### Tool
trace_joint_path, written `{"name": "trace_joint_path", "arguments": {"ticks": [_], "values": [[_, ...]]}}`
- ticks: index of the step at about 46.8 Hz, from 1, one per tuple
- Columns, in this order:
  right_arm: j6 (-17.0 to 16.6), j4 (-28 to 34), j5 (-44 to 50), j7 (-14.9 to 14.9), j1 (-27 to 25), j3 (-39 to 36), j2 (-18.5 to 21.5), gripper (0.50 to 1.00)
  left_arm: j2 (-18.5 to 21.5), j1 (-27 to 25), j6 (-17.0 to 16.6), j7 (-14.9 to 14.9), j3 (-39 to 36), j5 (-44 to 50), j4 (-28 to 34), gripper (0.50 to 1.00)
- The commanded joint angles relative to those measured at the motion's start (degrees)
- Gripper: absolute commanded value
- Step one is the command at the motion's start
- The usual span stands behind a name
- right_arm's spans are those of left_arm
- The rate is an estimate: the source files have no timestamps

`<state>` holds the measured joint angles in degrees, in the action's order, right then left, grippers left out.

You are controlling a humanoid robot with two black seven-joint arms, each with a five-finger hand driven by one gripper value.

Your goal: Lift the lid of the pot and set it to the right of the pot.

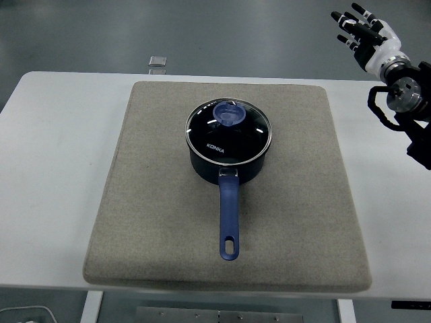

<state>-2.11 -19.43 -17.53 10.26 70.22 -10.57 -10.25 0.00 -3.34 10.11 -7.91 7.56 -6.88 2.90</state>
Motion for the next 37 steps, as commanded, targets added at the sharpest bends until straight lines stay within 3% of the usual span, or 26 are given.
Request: {"name": "trace_joint_path", "arguments": {"ticks": [1, 17, 24, 37], "values": [[-0.2, -0.2, 3.9, 0.8, 0.8, -0.2, -0.3, 0.903, 0.0, 0.0, 0.0, 0.0, 0.0, 0.0, 0.0, 1.0], [-6.8, -0.6, 15.6, 0.9, 4.2, 0.3, -1.2, 0.905, 0.0, 0.0, 0.0, 0.0, -0.1, 0.0, 0.0, 1.0], [-8.0, -0.7, 21.9, 0.9, 6.6, 0.4, -1.6, 0.905, 0.0, 0.0, 0.0, 0.0, 0.0, 0.0, 0.0, 1.0], [-14.9, -2.5, 34.2, 0.9, 11.2, 0.4, -4.1, 0.905, 0.0, 0.0, 0.0, 0.0, 0.0, 0.0, 0.0, 1.0]]}}
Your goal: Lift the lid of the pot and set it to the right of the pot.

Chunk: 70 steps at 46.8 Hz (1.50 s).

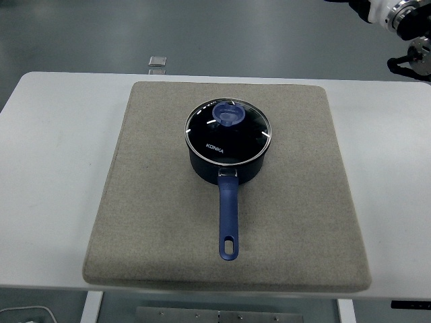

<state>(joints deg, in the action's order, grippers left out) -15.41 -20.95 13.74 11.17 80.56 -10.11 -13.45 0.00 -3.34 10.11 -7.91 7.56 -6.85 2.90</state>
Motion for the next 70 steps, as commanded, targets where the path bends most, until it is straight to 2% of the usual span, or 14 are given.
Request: {"name": "trace_joint_path", "arguments": {"ticks": [1, 7, 15, 28, 37, 54, 70], "values": [[-2.0, -1.6, 3.7, 0.0, 1.2, -0.1, -1.1, 0.905, 0.0, 0.0, 0.0, 0.0, 0.0, 0.0, 0.0, 1.0], [-5.1, -4.6, 6.9, 0.0, 3.0, 0.0, -3.1, 0.905, 0.0, 0.0, 0.0, 0.0, 0.0, 0.0, 0.0, 1.0], [-7.0, -9.9, 13.6, 0.1, 3.6, -0.1, -4.7, 0.905, 0.0, 0.0, 0.0, 0.0, 0.0, -0.1, 0.0, 1.0], [-12.9, -18.9, 25.5, 1.8, 4.1, -0.3, -7.6, 0.903, 0.0, 0.0, 0.0, 0.0, 0.0, -0.1, 0.0, 1.0], [-14.8, -23.2, 32.0, 4.1, 5.3, -0.3, -7.7, 0.903, 0.0, 0.0, 0.0, 0.0, 0.0, 0.0, 0.0, 1.0], [-15.4, -33.2, 43.0, 6.4, 6.2, -0.1, -8.8, 0.903, 0.0, 0.0, 0.0, 0.0, 0.0, 0.0, 0.0, 1.0], [-13.1, -34.2, 52.4, 7.4, 4.6, -0.4, -7.6, 0.901, 0.0, 0.0, 0.0, 0.0, 0.0, -0.1, 0.0, 1.0]]}}
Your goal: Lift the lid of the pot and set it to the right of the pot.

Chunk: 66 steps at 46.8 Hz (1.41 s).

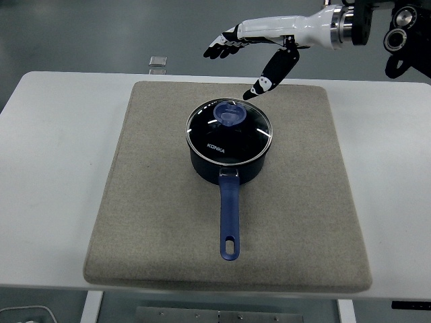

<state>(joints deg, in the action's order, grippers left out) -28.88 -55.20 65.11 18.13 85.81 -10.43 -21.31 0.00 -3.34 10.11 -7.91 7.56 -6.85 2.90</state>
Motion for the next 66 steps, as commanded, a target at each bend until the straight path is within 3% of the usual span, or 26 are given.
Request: {"name": "trace_joint_path", "arguments": {"ticks": [1, 6, 14, 24, 37, 66], "values": [[0.5, 0.0, 1.2, 0.5, -0.9, 0.0, 0.4, 0.901, 0.0, 0.0, 0.0, 0.0, 0.0, 0.0, 0.0, 1.0], [1.7, 0.0, 3.4, 0.9, -1.8, 0.1, 1.0, 0.901, 0.0, 0.0, 0.0, 0.0, 0.0, 0.0, 0.0, 1.0], [3.1, -0.3, 8.6, 4.1, -2.7, 0.1, 1.4, 0.901, 0.0, 0.0, 0.0, 0.0, 0.0, 0.0, 0.0, 1.0], [3.6, -2.9, 10.8, 4.2, -3.0, 0.3, 1.4, 0.901, 0.0, 0.0, 0.0, 0.0, 0.0, 0.0, 0.0, 1.0], [8.4, -3.3, 12.7, 5.1, -3.4, 4.7, 1.8, 0.901, 0.0, 0.0, 0.0, 0.0, 0.0, 0.0, 0.0, 1.0], [13.4, -2.4, 17.7, 5.9, -5.3, 5.4, 2.9, 0.901, 0.0, 0.0, 0.0, 0.0, 0.0, 0.0, 0.0, 1.0]]}}
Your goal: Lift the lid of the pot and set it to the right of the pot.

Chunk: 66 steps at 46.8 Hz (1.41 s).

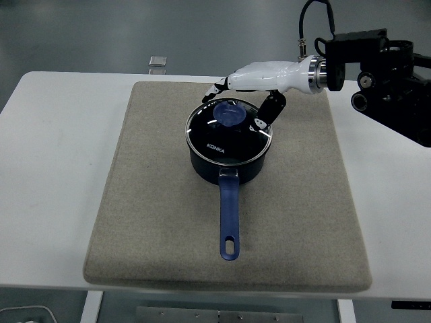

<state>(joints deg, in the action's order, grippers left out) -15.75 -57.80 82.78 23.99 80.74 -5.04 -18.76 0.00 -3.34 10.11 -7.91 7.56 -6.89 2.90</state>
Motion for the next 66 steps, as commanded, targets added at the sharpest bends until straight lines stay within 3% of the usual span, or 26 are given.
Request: {"name": "trace_joint_path", "arguments": {"ticks": [1, 16, 46, 66], "values": [[0.3, 0.5, 0.0, 0.0, -0.3, 0.0, 0.6, 0.901, 0.0, 0.0, 0.0, 0.0, 0.0, 0.0, 0.0, 1.0], [2.5, 2.0, 2.7, 0.2, -1.7, 0.0, 1.1, 0.899, 0.0, 0.0, 0.0, 0.0, 0.0, 0.0, 0.0, 1.0], [3.0, 2.2, 4.9, 0.9, -1.7, 0.1, 1.4, 0.899, 0.0, 0.0, 0.0, 0.0, 0.0, 0.0, 0.0, 1.0], [5.1, 2.8, 4.9, 0.9, -2.3, 2.1, 1.9, 0.897, 0.0, 0.0, 0.0, 0.0, 0.0, 0.0, 0.0, 1.0]]}}
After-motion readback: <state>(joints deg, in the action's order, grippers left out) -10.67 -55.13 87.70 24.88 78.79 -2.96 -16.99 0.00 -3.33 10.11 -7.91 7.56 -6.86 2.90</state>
